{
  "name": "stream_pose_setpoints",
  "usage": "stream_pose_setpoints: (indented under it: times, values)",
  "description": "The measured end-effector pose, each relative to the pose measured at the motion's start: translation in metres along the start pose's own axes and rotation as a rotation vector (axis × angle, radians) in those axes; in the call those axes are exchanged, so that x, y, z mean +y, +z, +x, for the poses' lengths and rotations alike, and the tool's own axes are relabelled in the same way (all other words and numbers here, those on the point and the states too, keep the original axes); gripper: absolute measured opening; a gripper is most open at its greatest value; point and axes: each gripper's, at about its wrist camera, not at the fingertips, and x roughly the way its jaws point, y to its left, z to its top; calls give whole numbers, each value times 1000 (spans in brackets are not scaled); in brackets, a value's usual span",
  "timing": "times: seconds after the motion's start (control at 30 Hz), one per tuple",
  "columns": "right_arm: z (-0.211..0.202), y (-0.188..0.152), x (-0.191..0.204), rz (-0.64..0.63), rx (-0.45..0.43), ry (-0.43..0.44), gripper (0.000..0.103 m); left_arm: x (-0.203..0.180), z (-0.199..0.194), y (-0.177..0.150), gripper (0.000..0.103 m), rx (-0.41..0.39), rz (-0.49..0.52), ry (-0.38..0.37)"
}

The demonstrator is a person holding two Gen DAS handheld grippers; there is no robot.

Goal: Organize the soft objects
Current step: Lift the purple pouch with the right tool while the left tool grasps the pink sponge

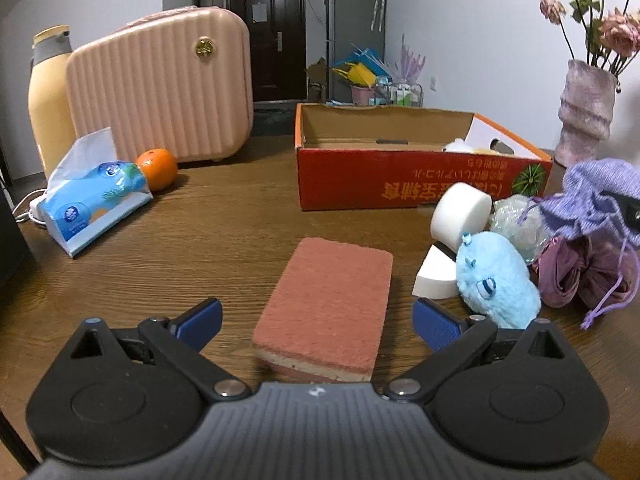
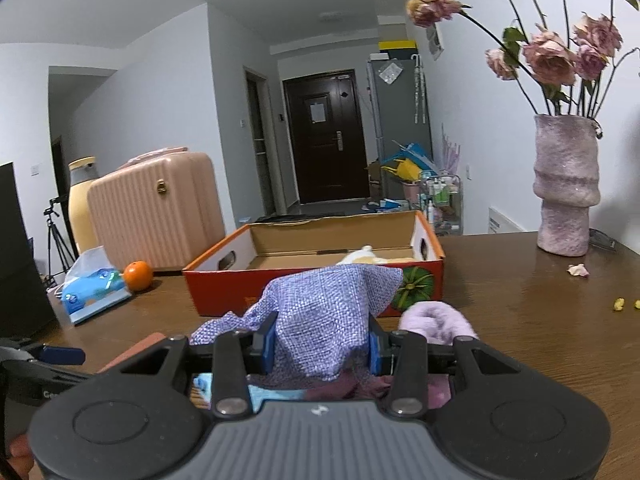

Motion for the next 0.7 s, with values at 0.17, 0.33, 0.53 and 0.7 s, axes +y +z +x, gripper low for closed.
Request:
stream_pose_setpoints:
  times: [0.17,0.33,0.53,0.7]
  values:
    - [3,0,-10,4,0,-20,40,-1,14,0,103,40,11,-8]
    - [5,-1,-15,10,2,-37,40,2,25,1,103,68,20,-8]
    - [8,-4,-14,5,8,-43,40,4,36,1,94,97,27,-23]
    - [8,-5,-13,6,6,-43,40,6,39,0,76,114,16,-57]
